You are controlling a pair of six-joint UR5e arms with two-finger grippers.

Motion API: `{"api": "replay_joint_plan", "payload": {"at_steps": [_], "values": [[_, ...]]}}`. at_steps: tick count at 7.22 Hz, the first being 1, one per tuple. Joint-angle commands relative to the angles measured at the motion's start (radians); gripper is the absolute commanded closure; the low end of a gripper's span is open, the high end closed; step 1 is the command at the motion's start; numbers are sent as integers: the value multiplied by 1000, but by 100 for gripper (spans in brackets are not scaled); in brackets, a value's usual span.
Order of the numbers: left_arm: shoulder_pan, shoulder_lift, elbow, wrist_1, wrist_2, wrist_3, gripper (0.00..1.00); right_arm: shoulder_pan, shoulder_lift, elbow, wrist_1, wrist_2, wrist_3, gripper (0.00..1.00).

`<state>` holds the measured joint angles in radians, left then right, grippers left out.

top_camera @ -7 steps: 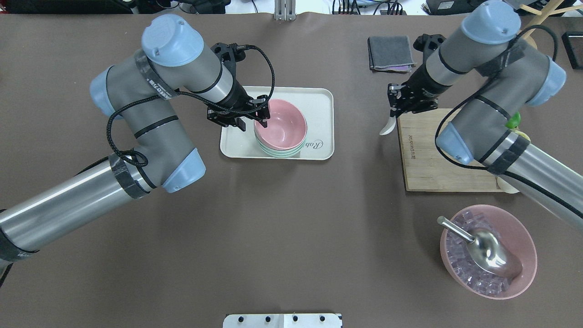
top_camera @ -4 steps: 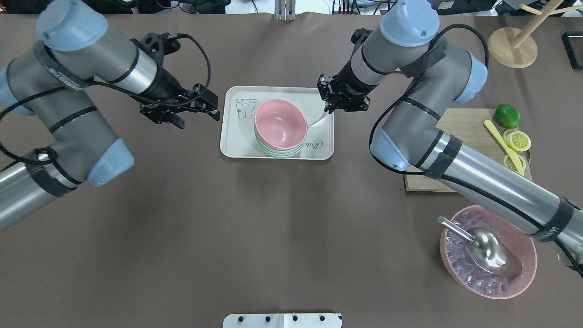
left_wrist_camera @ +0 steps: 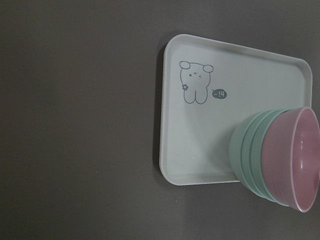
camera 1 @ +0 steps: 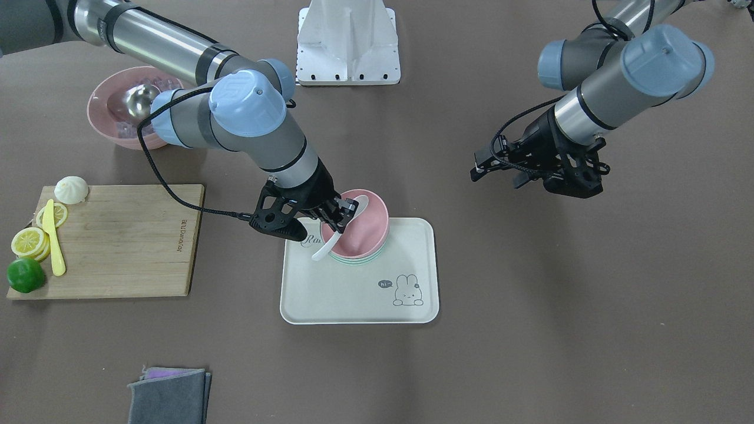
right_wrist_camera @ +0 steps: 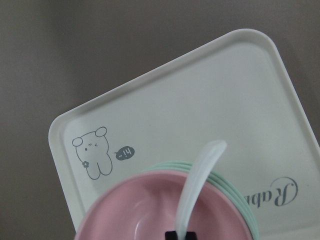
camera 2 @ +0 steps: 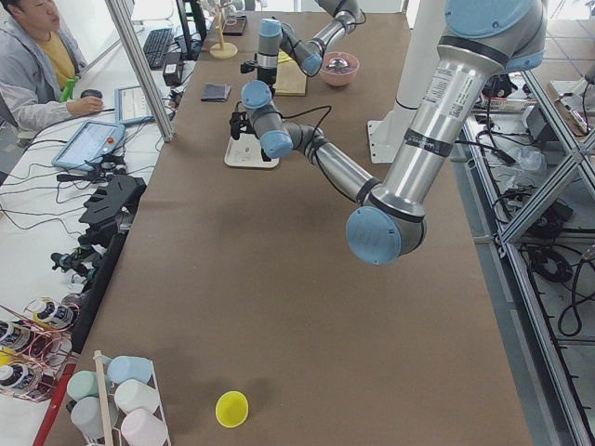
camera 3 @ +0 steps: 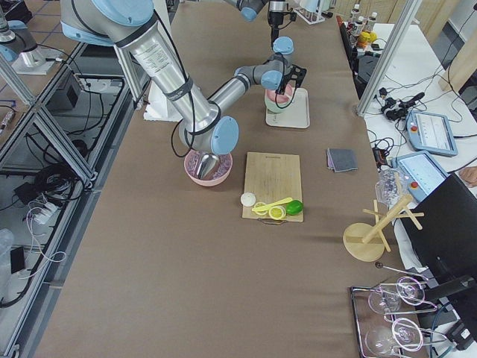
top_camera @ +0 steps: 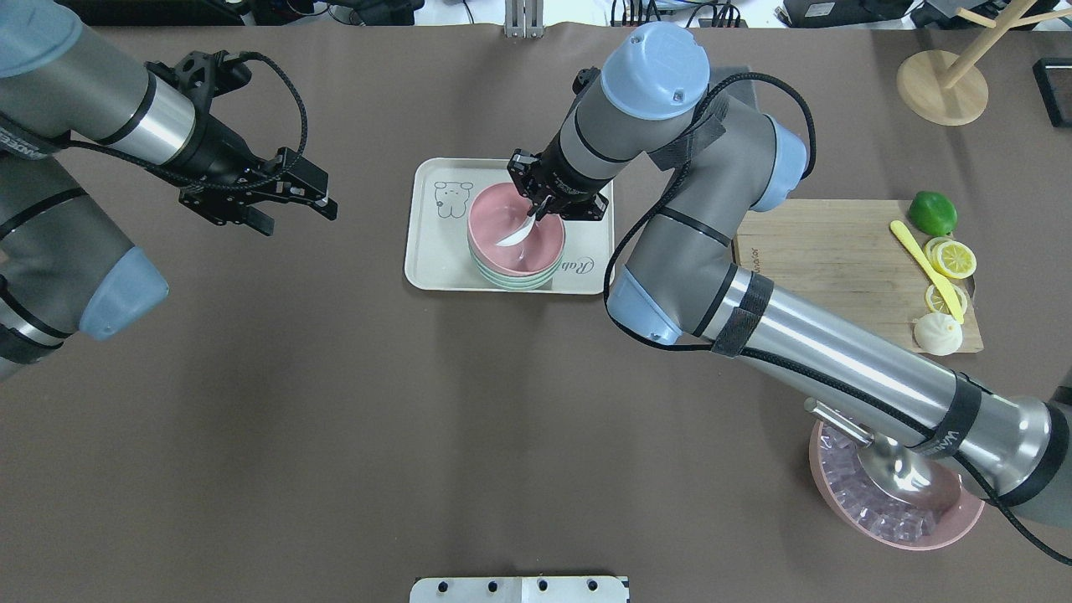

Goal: Stack pink bowl on green and place spoon

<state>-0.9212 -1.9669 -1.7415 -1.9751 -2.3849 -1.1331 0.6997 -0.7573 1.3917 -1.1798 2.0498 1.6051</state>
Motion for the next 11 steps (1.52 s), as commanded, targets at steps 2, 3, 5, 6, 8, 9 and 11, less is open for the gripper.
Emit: {"api": "replay_joint_plan", "payload": {"at_steps": [2, 3, 5, 6, 8, 9, 11], "values": [[-81, 231, -26, -11, 27, 284, 1, 134, -200, 125, -11, 144, -175, 0], [-138, 312, -38, -11, 29, 443, 1, 220, -299, 171, -14, 221, -277, 0], [-185, 409, -32, -8, 89, 590, 1, 354, -466, 196, -14, 259, -537, 0], [-183, 448, -29, -4, 143, 640, 1, 419, -561, 193, -14, 271, -738, 0], [-229, 540, -30, -7, 144, 815, 1, 541, -655, 155, -52, 274, -1088, 0], [-249, 557, -27, -7, 133, 855, 1, 570, -686, 138, -88, 268, -1213, 0], [-249, 557, -38, -21, 128, 795, 1, 610, -689, 89, -83, 309, -1286, 0]]}}
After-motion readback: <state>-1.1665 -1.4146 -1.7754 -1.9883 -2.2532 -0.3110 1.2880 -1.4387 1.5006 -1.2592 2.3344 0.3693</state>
